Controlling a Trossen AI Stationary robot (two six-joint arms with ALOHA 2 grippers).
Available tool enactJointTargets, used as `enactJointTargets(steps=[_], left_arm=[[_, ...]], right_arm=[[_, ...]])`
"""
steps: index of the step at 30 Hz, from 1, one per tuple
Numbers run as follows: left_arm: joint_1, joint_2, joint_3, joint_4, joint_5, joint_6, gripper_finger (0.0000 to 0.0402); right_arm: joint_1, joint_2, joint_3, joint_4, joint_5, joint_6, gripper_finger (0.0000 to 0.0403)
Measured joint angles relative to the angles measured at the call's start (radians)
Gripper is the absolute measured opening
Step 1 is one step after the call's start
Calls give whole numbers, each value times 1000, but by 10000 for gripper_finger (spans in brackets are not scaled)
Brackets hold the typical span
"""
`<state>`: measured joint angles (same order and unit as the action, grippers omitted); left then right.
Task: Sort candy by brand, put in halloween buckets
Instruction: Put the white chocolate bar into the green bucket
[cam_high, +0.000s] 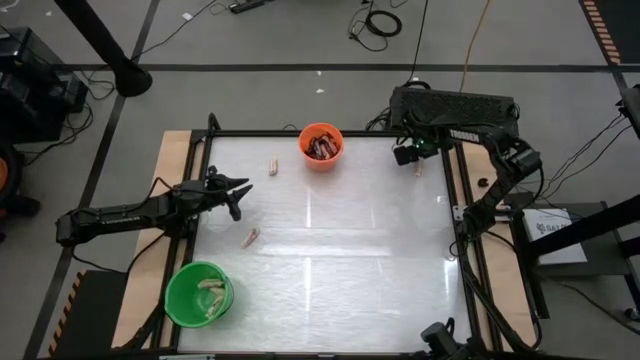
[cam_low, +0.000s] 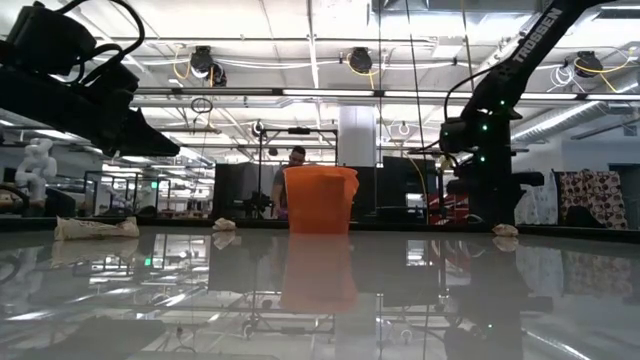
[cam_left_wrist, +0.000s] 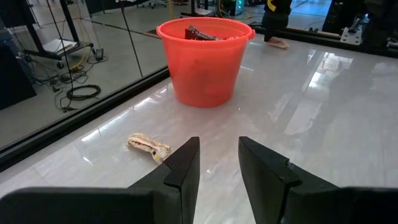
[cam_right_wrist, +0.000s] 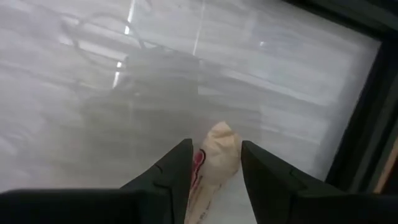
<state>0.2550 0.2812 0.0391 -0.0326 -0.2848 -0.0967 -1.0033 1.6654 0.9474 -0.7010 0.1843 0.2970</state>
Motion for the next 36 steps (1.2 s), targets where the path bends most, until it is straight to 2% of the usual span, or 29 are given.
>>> enactJointTargets(steps=[5,11,17,22,26,29,32,36], left_arm=[[0,0,0,0,0,0,118],[0,0,0,0,0,0,118],[0,0,0,0,0,0,118],[0,0,0,0,0,0,118],[0,0,0,0,0,0,118],[0,0,0,0,0,0,118],[0,0,0,0,0,0,118],[0,0,0,0,0,0,118]], right_arm=[[26,30,0,-1,21,5,120],[51,53,2,-2,63,3,81],[56,55,1,26,7,-25,14],[60,55,6,26,-10,-32,6],[102,47,8,40,-133,-65,2],[181,36,8,81,-224,-73,2],[282,25,8,157,-310,-71,1],[464,17,8,306,-475,-41,1]])
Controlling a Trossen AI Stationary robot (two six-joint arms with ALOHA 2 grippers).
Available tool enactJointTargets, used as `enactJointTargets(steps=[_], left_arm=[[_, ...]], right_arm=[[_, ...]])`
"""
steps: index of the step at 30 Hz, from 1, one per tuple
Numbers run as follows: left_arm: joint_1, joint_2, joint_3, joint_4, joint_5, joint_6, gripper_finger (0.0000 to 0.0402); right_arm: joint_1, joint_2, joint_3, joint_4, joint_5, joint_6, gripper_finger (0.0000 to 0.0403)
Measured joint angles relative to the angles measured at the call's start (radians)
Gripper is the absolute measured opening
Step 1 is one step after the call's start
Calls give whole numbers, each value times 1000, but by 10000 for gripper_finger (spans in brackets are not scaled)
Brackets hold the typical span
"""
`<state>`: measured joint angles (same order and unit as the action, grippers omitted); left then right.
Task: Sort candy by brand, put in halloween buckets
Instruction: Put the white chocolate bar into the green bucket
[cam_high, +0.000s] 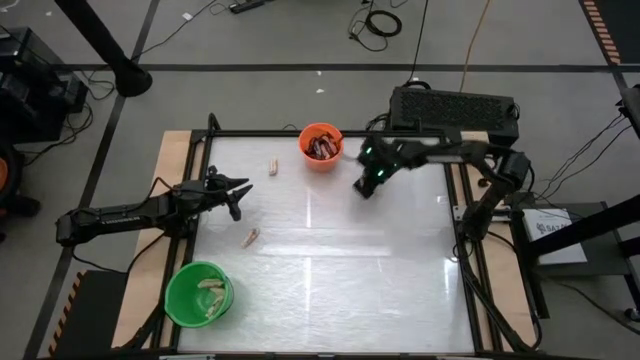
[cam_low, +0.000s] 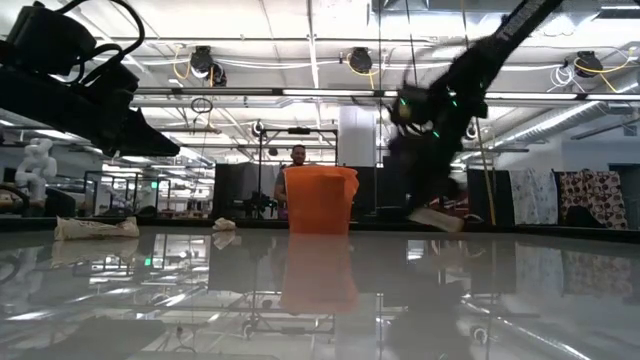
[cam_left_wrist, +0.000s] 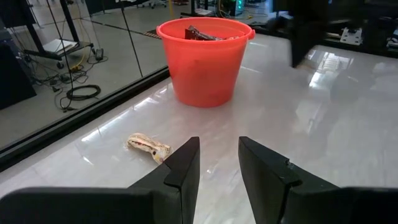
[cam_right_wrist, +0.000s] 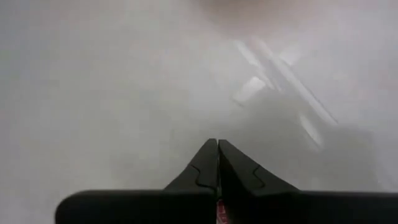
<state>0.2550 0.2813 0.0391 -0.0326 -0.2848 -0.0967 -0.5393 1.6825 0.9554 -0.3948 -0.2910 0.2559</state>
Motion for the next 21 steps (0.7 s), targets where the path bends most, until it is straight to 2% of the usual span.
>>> enactJointTargets(steps=[3,7,14,16,19,21], left_arm=[[0,0,0,0,0,0,118],[0,0,0,0,0,0,118],[0,0,0,0,0,0,118],[0,0,0,0,0,0,118],[0,0,0,0,0,0,118],[0,0,0,0,0,0,118]], right_arm=[[155,0,0,173,-50,36,1],[364,2,0,503,-53,40,0],[672,65,1,1164,-41,-197,0],[741,113,1,1349,15,-274,0],[811,209,6,1612,159,-350,0],[830,287,49,1715,214,-355,0]])
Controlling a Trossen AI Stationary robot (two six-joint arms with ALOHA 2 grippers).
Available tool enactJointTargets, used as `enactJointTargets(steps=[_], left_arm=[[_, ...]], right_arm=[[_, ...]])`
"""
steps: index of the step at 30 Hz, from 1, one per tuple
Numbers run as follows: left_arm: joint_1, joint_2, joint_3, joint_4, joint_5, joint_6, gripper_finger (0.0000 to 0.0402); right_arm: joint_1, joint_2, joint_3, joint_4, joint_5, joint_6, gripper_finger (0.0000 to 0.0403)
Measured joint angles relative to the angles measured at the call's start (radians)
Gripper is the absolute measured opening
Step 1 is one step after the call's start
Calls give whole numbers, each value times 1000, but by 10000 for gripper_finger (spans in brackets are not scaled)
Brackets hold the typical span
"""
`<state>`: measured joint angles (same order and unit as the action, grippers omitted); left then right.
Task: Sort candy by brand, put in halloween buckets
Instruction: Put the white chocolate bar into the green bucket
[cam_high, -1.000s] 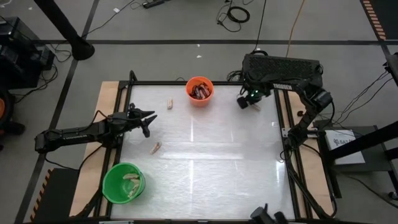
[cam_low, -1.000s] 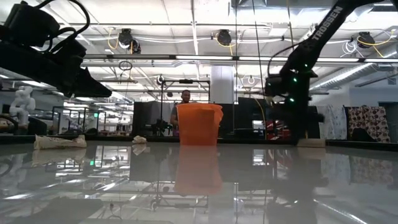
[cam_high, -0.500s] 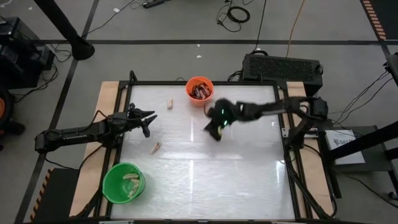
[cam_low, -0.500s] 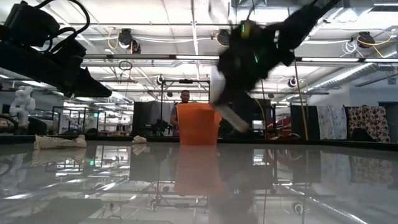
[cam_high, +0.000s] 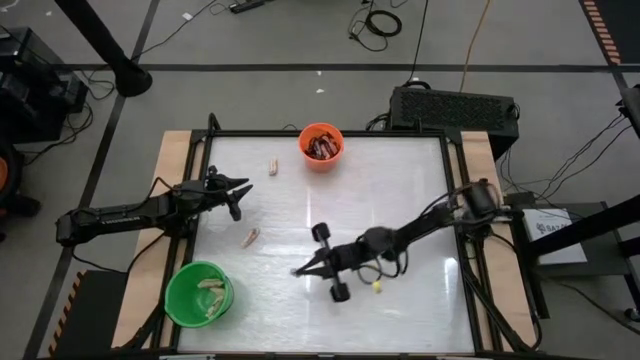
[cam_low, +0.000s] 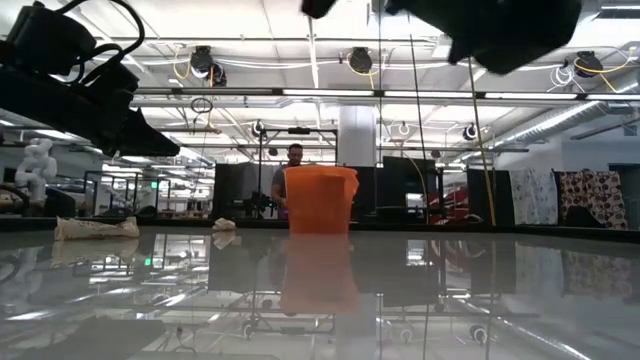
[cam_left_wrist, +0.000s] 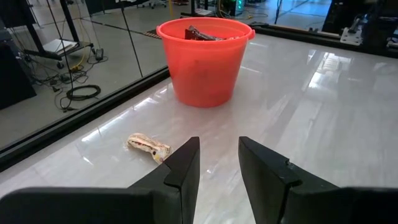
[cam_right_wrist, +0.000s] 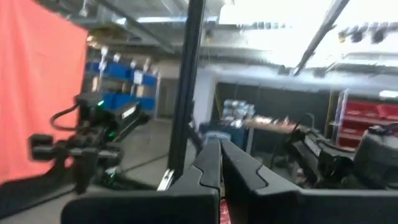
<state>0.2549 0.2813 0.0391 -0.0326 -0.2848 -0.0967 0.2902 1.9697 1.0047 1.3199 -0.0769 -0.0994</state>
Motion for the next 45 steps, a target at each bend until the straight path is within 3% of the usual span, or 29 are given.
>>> enactJointTargets(steps=[4,8,16,21,26,45], left_arm=[[0,0,0,0,0,0,118],[0,0,0,0,0,0,118],[0,0,0,0,0,0,118],[0,0,0,0,0,0,118],[0,3,0,2,-2,0,118],[0,5,0,0,-3,0,118]], right_arm=[[6,172,181,34,-1,32,0],[4,348,441,-40,-2,69,0],[-9,631,1021,-310,-8,91,0],[-10,773,1358,-581,-33,77,0],[-12,802,1277,-418,29,44,0],[-49,800,1278,-538,50,87,0]])
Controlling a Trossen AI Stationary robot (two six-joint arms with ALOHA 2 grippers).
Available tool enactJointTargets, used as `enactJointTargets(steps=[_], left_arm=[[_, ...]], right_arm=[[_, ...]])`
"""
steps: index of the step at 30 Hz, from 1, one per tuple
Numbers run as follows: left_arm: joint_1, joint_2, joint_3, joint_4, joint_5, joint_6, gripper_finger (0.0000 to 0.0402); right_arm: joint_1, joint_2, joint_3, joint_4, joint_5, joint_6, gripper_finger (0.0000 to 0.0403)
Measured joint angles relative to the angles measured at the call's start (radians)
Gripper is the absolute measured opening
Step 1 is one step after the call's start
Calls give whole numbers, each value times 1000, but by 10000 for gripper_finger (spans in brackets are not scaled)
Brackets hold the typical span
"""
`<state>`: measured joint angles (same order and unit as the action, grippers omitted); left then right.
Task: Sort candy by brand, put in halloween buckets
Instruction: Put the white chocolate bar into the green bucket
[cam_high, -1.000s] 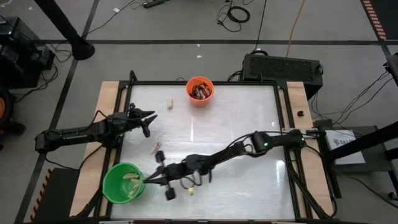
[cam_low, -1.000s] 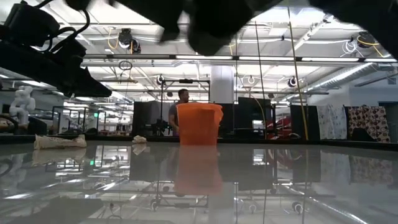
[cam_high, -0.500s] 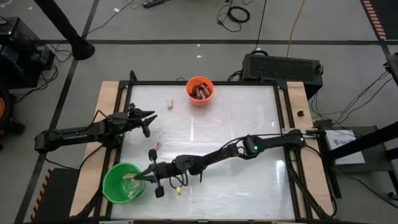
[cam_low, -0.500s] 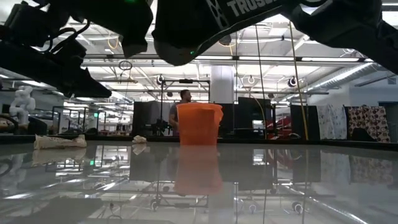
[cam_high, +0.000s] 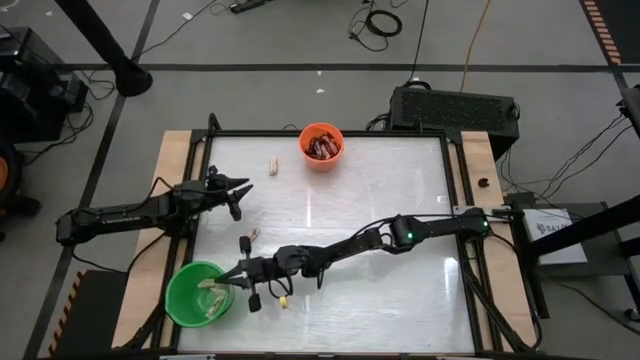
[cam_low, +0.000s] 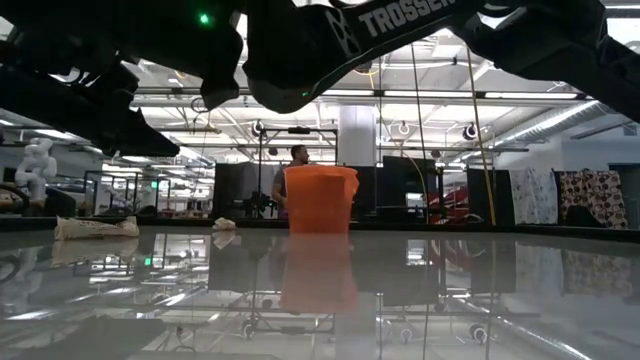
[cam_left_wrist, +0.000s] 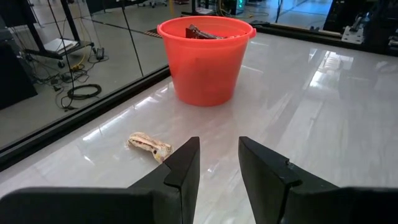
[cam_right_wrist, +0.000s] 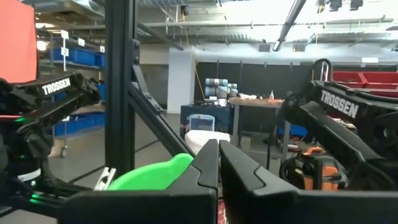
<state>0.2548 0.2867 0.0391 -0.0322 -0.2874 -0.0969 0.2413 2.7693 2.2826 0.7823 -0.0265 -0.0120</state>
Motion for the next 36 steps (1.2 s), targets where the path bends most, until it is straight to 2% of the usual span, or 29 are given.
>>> enactJointTargets(steps=[5,17,19,23,27,29,31,36], left_arm=[[0,0,0,0,0,0,118],[0,0,0,0,-1,0,118],[0,0,0,0,-1,0,118],[0,0,0,0,-1,0,118],[0,0,0,0,-1,0,118],[0,0,0,0,-1,0,118],[0,0,0,0,-1,0,118],[0,0,0,0,-1,0,118]], right_arm=[[0,0,0,-14,0,-10,15],[0,-9,0,-91,-1,-27,118],[0,-31,1,-184,-2,-79,128],[-1,-119,1,-484,-1,-215,137],[-9,-221,4,-896,0,-273,134],[-18,-243,4,-1048,0,-272,130],[-26,-252,3,-1155,0,-259,125],[-50,-260,2,-1292,0,-259,109]])
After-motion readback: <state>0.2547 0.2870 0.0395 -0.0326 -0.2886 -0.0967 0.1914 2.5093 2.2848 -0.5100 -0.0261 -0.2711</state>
